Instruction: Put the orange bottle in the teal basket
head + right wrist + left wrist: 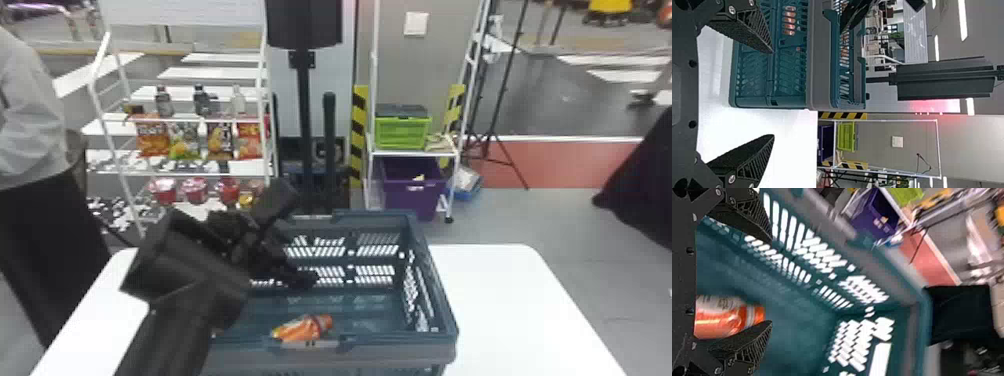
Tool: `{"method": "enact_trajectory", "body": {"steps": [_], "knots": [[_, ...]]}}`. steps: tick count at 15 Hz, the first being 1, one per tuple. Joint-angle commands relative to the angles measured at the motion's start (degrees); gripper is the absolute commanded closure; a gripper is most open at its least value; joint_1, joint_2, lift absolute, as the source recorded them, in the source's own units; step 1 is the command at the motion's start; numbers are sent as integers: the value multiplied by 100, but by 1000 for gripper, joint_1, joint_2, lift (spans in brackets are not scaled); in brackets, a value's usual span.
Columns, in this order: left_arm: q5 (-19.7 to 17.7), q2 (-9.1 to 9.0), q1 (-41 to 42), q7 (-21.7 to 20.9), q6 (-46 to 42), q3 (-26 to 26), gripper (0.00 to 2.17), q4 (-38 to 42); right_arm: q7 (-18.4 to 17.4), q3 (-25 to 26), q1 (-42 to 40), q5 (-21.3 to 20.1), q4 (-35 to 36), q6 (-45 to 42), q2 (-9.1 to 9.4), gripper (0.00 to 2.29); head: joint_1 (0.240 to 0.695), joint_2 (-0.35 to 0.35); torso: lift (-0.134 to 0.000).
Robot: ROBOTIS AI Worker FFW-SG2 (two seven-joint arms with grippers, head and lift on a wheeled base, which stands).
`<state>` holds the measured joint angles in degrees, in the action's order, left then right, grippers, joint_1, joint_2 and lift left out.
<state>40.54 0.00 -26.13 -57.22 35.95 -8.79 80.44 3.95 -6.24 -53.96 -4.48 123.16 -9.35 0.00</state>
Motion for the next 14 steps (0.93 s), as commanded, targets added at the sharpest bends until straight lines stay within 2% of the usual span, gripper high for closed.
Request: {"method": "enact_trajectory", "body": {"steps": [1, 4, 6, 9, 11, 12, 14], "knots": [[-336, -15, 328, -17, 304, 457, 181, 938, 0, 0, -9, 0, 15, 0, 5, 130, 499, 0, 0], [-1101, -15, 1146, 124, 919, 1248, 181, 2590, 0, -9, 9, 18, 50, 0, -44, 130, 499, 0, 0], [-1839, -15, 1893, 510, 1165, 1845, 181, 3619, 0, -9, 17, 88, 103, 0, -149, 130, 499, 0, 0], [-2613, -15, 3114, 1152, 1235, 2285, 174, 4858, 0, -9, 17, 193, 182, 0, -325, 130, 499, 0, 0], [-3272, -15, 4055, 1530, 1077, 2549, 171, 5429, 0, -9, 17, 316, 226, 0, -492, 127, 499, 0, 0], [-3421, -15, 4547, 1785, 462, 2566, 171, 5614, 0, -18, 26, 343, 244, 0, -563, 127, 499, 0, 0], [-3738, -15, 5584, 2171, -1331, 2557, 171, 5807, 0, -26, 70, 501, 253, 0, -747, 127, 499, 0, 0]]}}
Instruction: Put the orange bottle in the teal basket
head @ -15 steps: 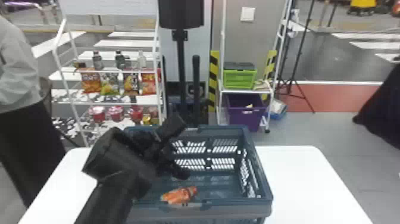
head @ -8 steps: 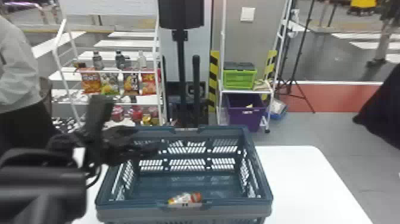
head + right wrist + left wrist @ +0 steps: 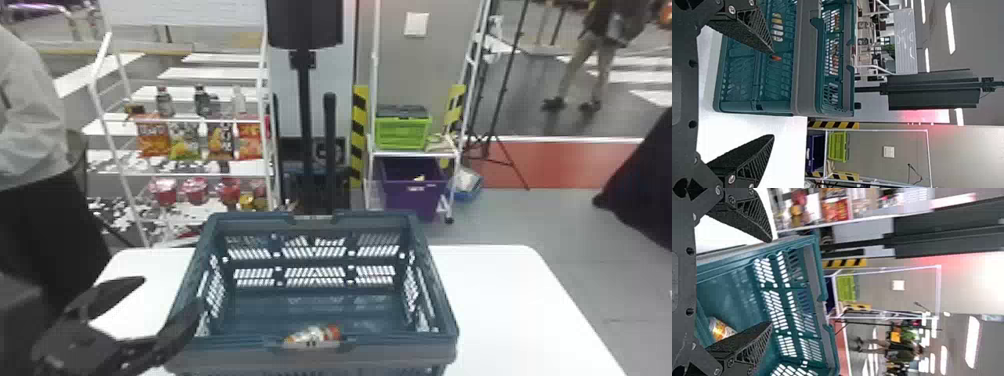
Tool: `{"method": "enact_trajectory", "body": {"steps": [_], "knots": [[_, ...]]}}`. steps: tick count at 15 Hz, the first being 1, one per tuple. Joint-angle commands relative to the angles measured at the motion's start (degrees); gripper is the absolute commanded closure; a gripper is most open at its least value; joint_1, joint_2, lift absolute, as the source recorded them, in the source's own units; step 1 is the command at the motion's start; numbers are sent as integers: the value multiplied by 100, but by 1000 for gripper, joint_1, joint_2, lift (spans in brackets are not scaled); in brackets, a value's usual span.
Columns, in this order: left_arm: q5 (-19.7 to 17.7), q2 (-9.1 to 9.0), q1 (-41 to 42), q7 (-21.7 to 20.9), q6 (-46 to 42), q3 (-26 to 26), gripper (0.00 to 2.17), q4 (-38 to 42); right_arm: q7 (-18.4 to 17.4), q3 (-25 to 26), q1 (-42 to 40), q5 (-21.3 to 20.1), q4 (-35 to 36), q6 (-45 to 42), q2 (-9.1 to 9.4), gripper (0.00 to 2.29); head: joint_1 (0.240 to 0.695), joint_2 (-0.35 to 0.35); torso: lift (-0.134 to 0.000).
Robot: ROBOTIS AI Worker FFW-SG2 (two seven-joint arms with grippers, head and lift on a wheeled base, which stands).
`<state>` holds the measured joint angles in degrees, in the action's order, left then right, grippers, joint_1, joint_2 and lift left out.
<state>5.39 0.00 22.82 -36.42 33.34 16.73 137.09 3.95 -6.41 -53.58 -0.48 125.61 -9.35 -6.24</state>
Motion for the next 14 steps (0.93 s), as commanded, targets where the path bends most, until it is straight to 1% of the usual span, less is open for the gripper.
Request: {"method": "enact_trajectory", "body": {"steps": [1, 3, 4, 6, 7, 9, 11, 14], "knots": [[-390, -15, 1172, 276, -1739, -3, 171, 169, 0, -9, 50, 136, 8, -1, -184, 127, 499, 0, 0], [-733, -15, 1989, 706, -2899, -108, 171, 107, 0, -9, 129, 321, -19, -1, -343, 124, 499, 0, 0], [-794, -15, 2332, 900, -3391, -214, 171, 11, 0, -9, 164, 408, -19, -1, -413, 120, 499, 0, 0], [-812, -15, 2912, 1471, -4446, -609, 171, -394, 0, 8, 234, 558, -45, -1, -527, 120, 499, 0, 0], [-812, -15, 3070, 1779, -4903, -776, 171, -614, 0, 8, 261, 584, -45, -1, -589, 120, 499, 0, 0], [-794, -15, 3211, 2324, -5430, -1084, 171, -1009, 0, -1, 287, 690, -54, -18, -677, 120, 499, 0, 0], [-812, -15, 3220, 2781, -5676, -1348, 171, -1317, 0, -18, 296, 699, -45, -18, -756, 124, 499, 0, 0], [-671, -15, 3185, 3141, -5711, -1655, 171, -1598, 9, -62, 296, 734, -36, -18, -817, 124, 499, 0, 0]]}}
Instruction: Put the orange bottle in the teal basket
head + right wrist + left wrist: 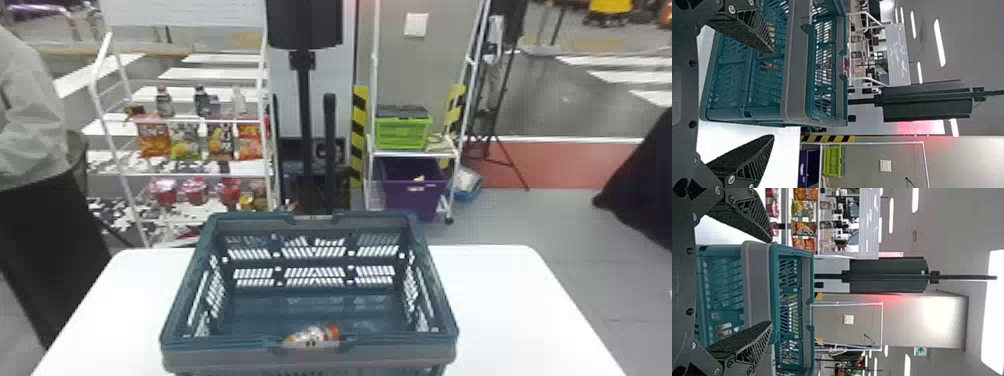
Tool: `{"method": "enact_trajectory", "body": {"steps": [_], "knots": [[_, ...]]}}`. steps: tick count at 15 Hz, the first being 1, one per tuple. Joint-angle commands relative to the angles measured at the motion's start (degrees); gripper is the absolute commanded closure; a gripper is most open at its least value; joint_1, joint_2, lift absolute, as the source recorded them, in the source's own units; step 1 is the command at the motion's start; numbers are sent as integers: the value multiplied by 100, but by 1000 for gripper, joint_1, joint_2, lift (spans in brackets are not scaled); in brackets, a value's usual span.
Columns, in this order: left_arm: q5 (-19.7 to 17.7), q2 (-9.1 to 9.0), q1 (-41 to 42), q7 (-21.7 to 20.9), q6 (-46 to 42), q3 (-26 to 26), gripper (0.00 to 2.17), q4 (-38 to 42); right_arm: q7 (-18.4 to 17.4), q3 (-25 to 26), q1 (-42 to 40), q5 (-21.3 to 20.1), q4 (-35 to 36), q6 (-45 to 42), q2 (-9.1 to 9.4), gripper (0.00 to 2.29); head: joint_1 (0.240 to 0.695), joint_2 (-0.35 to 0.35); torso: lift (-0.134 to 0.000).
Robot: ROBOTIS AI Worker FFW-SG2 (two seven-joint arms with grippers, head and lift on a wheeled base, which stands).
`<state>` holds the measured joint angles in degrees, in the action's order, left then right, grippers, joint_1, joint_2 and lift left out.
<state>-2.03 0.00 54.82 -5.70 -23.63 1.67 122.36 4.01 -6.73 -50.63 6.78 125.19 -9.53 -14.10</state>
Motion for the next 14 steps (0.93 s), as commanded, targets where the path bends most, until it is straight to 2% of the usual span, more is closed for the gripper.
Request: {"method": "enact_trajectory", "body": {"steps": [1, 5, 14], "knots": [[89, -15, -32, 122, -14, -202, 171, -221, -6, -56, -9, 7, 6, 0, -49, 124, 499, 0, 0], [195, -15, -85, 377, -102, -299, 171, -441, 3, -144, -26, -2, 32, 0, -102, 124, 499, 0, 0], [107, -15, -138, 491, -119, -272, 171, -591, -15, -118, -132, -2, 67, 0, -75, 124, 499, 0, 0]]}}
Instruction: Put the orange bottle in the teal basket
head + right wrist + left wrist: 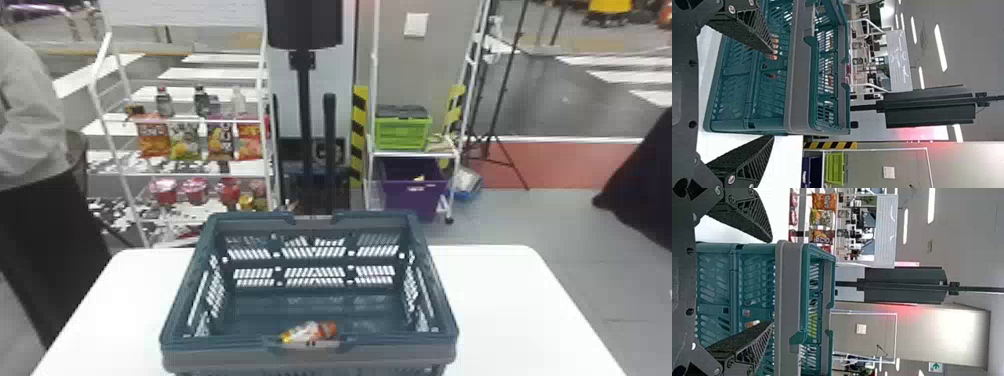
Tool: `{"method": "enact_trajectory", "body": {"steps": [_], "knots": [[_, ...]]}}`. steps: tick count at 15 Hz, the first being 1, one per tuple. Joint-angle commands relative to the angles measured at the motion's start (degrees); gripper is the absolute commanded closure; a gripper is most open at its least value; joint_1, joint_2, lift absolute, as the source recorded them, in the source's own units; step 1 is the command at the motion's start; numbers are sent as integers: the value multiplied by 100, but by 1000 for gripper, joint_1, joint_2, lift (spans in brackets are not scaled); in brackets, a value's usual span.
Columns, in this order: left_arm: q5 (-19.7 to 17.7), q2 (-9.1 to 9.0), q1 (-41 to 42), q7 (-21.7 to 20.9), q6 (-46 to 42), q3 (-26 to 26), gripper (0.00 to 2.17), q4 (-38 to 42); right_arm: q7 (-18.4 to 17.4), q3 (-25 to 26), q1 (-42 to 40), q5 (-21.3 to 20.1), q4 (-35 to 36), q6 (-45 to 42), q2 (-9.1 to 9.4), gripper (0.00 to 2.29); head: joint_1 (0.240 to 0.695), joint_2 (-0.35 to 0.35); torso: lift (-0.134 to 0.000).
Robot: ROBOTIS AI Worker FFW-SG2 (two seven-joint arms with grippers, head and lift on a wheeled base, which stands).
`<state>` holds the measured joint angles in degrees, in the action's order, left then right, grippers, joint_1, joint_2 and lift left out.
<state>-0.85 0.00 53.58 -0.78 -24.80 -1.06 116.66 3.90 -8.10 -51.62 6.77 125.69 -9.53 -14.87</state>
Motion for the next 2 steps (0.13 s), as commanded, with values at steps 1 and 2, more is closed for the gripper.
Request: {"method": "enact_trajectory", "body": {"steps": [1, 2], "knots": [[-12, -15, -14, -1, -20, 1, 171, -29, -47, 28, -59, -17, 44, 0, 2, 124, 499, 0, 0], [-12, -15, -14, -1, -73, 1, 171, -20, -74, 37, -85, -35, 52, 18, 2, 124, 499, 0, 0]]}}
